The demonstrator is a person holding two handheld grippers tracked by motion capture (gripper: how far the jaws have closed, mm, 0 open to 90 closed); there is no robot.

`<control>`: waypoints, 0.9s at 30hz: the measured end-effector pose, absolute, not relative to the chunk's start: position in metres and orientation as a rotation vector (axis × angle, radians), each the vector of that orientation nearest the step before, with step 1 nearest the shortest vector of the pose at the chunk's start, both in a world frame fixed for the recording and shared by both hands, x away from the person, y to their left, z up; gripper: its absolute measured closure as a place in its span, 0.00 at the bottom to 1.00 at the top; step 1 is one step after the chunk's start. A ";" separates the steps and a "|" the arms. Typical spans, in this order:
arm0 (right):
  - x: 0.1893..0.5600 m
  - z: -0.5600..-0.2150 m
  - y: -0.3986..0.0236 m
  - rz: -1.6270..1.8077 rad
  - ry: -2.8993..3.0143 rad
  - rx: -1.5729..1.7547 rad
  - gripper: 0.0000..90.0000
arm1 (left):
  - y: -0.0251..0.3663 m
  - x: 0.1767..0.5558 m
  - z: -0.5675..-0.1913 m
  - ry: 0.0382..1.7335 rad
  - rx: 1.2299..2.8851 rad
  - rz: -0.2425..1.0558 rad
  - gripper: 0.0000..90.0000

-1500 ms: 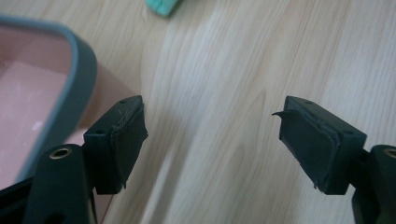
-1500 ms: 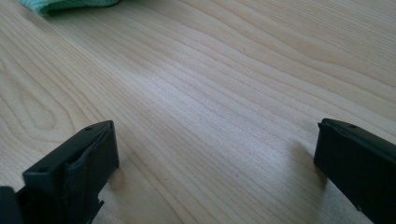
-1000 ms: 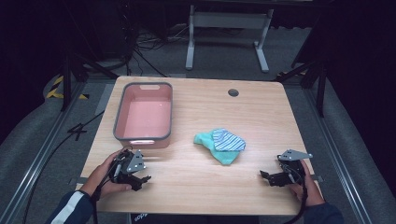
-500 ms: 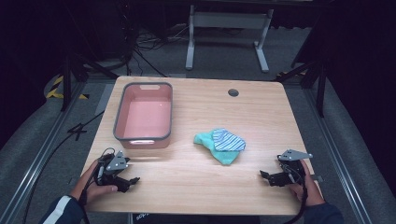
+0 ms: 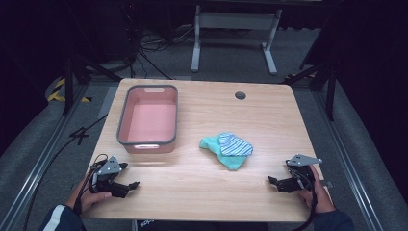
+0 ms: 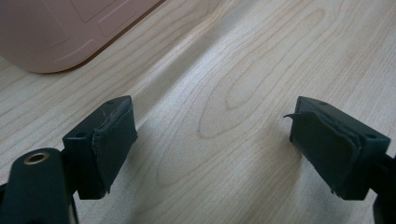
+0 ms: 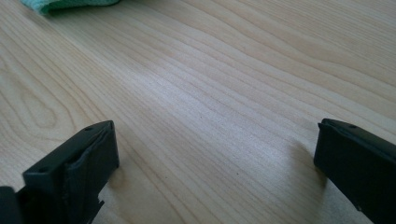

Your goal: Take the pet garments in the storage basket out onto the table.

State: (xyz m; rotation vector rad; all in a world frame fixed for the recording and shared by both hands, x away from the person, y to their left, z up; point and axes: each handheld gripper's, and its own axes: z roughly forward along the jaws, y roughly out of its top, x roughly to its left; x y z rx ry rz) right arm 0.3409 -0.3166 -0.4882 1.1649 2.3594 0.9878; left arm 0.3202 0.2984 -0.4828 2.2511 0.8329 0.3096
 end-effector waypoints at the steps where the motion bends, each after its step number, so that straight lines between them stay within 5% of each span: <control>1: 0.341 -0.488 -0.317 0.988 2.359 1.165 0.00 | 0.298 0.320 -0.483 0.830 2.253 0.311 0.16; 27: 0.341 -0.488 -0.316 0.988 2.356 1.170 0.00 | 0.298 0.322 -0.483 0.823 2.258 0.308 0.14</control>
